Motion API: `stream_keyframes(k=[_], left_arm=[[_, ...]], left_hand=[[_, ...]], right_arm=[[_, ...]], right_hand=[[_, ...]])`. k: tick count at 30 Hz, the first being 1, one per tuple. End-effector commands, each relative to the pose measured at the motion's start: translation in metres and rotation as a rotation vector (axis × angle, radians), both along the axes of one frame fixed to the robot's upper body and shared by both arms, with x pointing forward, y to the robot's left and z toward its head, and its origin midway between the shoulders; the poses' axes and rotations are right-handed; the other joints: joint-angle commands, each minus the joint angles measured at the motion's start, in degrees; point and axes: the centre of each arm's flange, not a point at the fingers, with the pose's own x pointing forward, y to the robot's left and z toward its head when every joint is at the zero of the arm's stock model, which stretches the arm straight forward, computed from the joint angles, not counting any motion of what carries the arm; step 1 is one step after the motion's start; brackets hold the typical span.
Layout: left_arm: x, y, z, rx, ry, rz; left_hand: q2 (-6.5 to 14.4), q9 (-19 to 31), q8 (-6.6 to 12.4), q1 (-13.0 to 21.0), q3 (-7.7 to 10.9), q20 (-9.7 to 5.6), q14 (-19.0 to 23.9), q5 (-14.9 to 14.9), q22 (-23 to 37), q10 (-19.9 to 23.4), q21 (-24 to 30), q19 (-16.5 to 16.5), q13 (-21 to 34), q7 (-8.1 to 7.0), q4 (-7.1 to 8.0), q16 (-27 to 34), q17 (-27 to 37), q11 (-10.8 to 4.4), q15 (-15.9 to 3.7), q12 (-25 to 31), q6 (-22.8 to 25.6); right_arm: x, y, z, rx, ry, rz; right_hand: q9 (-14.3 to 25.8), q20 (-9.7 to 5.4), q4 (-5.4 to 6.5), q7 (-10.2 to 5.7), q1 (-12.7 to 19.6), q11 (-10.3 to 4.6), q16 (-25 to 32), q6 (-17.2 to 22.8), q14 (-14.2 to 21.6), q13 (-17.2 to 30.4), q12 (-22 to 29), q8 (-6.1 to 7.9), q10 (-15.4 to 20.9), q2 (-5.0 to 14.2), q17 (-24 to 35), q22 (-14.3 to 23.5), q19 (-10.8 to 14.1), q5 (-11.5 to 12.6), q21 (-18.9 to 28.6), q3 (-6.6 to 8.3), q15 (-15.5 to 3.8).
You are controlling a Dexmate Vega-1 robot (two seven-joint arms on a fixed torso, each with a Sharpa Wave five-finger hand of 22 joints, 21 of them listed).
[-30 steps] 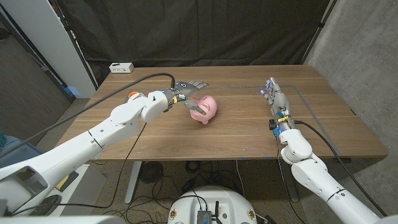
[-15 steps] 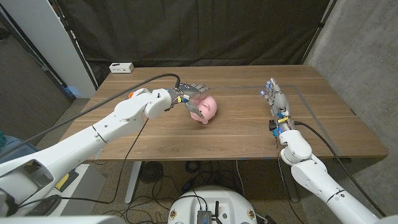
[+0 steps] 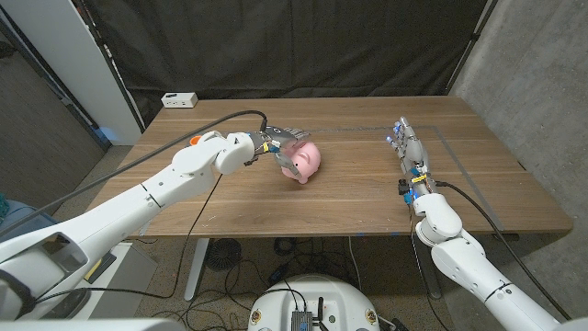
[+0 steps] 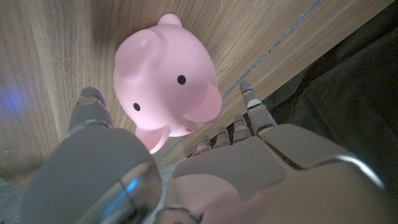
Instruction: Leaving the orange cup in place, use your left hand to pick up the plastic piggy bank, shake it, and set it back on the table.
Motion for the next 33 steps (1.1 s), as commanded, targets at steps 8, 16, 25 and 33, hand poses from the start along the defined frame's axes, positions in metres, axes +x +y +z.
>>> stream_keyframes(k=[8,16,25,33], left_arm=[[0.022,-0.002,-0.008,-0.057,0.102,-0.046],[0.027,0.001,-0.011,-0.088,0.087,-0.04],[0.03,-0.004,-0.014,-0.068,0.037,-0.022],[0.034,-0.012,-0.017,-0.035,0.014,-0.012]], left_hand=[[0.2,0.2,0.66,1.1,-0.44,0.04,0.9,0.7,0.2,0.9,-0.3,0.0,0.2,0.45,0.13,0.4,0.1,-0.05,0.04,0.7,-1.7],[0.5,0.2,0.85,1.6,-0.61,0.04,0.9,0.9,0.2,1.3,-0.3,0.2,0.2,0.27,0.25,0.4,0.1,-0.34,-0.34,1.0,-1.1],[1.2,0.2,1.69,3.3,-0.81,0.08,1.2,1.1,0.2,4.1,-0.6,-0.4,0.3,-1.1,0.4,0.4,0.1,-1.61,-0.73,2.2,1.8],[2.3,0.2,2.46,6.0,-0.79,0.11,3.1,1.2,0.1,8.2,-1.4,-4.2,0.3,-1.47,0.55,0.9,0.1,-3.79,-1.81,3.6,5.8]], right_arm=[[-0.004,0.0,-0.007,0.008,0.019,-0.004],[-0.006,-0.002,-0.01,0.008,0.023,-0.006],[-0.005,-0.002,-0.012,0.018,0.023,-0.005],[-0.006,-0.004,-0.016,0.031,0.02,-0.009]], right_hand=[[0.1,0.39,-0.51,-0.25,0.4,0.07,0.2,0.5,0.4,0.1,0.4,0.3,0.5,0.29,0.1,0.2,0.2,0.0,-0.1,0.02,0.26],[0.1,0.43,-0.52,-0.35,0.4,0.03,0.2,0.5,0.5,0.1,0.4,0.29,0.7,0.31,0.2,0.2,0.1,0.0,-0.1,-0.01,0.27],[0.1,0.57,-0.51,-0.45,0.3,-0.02,0.3,0.6,0.5,0.2,0.5,0.3,0.9,0.3,0.2,0.2,0.2,-0.1,-0.1,-0.08,0.36],[0.1,0.64,-0.54,-0.59,0.3,-0.21,0.3,0.7,0.8,0.2,0.5,0.33,1.0,0.3,0.2,0.2,0.2,-0.1,-0.1,-0.13,0.44]])
